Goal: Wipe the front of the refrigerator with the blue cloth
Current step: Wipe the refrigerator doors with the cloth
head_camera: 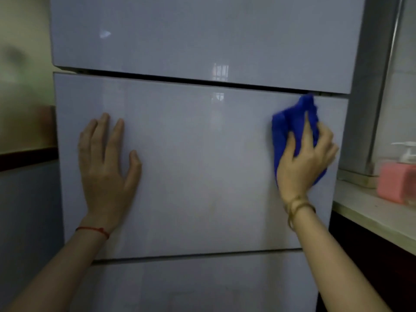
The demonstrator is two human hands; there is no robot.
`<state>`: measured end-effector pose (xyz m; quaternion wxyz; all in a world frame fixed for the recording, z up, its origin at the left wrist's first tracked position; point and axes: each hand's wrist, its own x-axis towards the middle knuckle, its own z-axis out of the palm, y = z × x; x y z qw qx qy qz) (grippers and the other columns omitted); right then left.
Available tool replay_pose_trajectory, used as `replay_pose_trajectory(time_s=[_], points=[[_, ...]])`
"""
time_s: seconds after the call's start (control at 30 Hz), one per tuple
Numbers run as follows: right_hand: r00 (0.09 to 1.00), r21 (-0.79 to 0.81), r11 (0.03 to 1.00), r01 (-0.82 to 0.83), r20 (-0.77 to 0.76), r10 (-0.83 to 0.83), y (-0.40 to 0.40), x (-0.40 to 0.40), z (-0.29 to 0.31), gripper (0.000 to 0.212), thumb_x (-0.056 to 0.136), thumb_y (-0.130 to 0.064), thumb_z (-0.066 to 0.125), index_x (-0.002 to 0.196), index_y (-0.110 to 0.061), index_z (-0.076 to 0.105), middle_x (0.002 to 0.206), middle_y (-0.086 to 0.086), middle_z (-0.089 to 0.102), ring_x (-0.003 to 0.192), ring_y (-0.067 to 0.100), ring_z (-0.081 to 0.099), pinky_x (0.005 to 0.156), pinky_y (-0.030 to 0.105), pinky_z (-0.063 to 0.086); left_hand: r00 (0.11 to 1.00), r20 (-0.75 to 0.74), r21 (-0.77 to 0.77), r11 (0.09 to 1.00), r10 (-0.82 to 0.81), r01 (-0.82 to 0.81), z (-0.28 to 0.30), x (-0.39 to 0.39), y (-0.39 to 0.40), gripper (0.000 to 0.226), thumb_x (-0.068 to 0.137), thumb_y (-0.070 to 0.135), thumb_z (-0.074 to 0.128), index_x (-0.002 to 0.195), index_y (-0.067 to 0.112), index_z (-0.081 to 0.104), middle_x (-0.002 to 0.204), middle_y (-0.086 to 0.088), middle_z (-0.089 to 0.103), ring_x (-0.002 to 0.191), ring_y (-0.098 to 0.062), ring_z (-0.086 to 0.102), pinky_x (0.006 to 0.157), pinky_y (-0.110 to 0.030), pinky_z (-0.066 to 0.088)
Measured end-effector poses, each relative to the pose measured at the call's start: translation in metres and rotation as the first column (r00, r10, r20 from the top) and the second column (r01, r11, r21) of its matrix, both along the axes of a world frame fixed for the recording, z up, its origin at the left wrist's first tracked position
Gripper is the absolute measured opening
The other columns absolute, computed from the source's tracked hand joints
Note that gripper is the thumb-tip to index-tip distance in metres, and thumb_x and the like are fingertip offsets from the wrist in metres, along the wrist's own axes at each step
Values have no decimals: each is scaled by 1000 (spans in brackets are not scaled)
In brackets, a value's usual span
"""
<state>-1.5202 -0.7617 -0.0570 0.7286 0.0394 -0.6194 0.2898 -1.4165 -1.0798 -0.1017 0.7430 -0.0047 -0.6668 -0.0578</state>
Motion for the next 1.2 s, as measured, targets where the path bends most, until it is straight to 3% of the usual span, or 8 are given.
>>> replay_pose_trajectory(time_s=[0.1,0.3,0.37,0.53,0.83,1.03,1.1,1.2], points=[[999,101,995,27,-42,-22,-25,3,16,40,101,-36,41,135,-20,53,131,8,52,98,29,45,84,37,39,1000,-6,7,1000,1,-1,0,-1,1,49,98,22,47,145,6,42,154,-18,36,145,-34,28,122,-51,23],[991,592,804,47,-130,38,-53,18,-98,35,100,-37,45,133,-26,53,126,-1,49,90,27,46,76,40,42,1000,-15,-5,1000,10,-10,0,-1,-2,50,97,21,48,144,5,42,153,-18,37,145,-35,30,122,-51,23],[993,578,814,49,-114,20,-31,14,-92,37,100,-38,45,134,-27,52,127,-1,48,90,27,46,78,40,43,1000,-7,-2,1000,9,-9,0,-1,-2,50,97,21,48,144,6,42,154,-17,36,145,-35,30,122,-51,23],[997,210,977,-38,-60,52,-37,12,2,41,98,-35,49,136,-23,53,127,6,53,96,29,44,83,39,40,1000,0,-9,1000,-15,15,1,1,-1,50,98,21,48,144,4,41,154,-17,36,145,-34,29,120,-53,26],[971,776,625,90,-207,117,-77,28,-148,46,88,-25,68,132,-30,54,127,-5,50,91,24,46,74,36,42,995,88,-81,996,37,-30,-31,15,-33,51,97,19,48,146,5,40,155,-17,34,146,-34,28,121,-52,26],[991,348,938,5,-127,41,-78,25,-11,40,101,-39,41,137,-25,52,129,4,53,94,28,42,82,38,38,999,34,-48,999,24,-23,-34,15,-35,49,95,17,51,142,3,45,151,-19,39,143,-37,33,120,-49,28],[989,328,944,26,-144,23,-103,30,0,41,101,-40,43,136,-22,53,127,4,58,92,28,43,81,39,40,1000,20,-30,999,17,-16,-35,15,-35,49,95,18,52,141,3,46,151,-19,40,143,-36,33,121,-47,28],[975,563,826,34,-199,96,-131,37,-56,38,97,-37,55,132,-22,58,129,0,52,90,29,45,77,40,41,1000,22,-1,1000,16,-16,-36,15,-37,51,95,20,52,142,4,45,152,-18,39,144,-34,31,121,-46,28]])
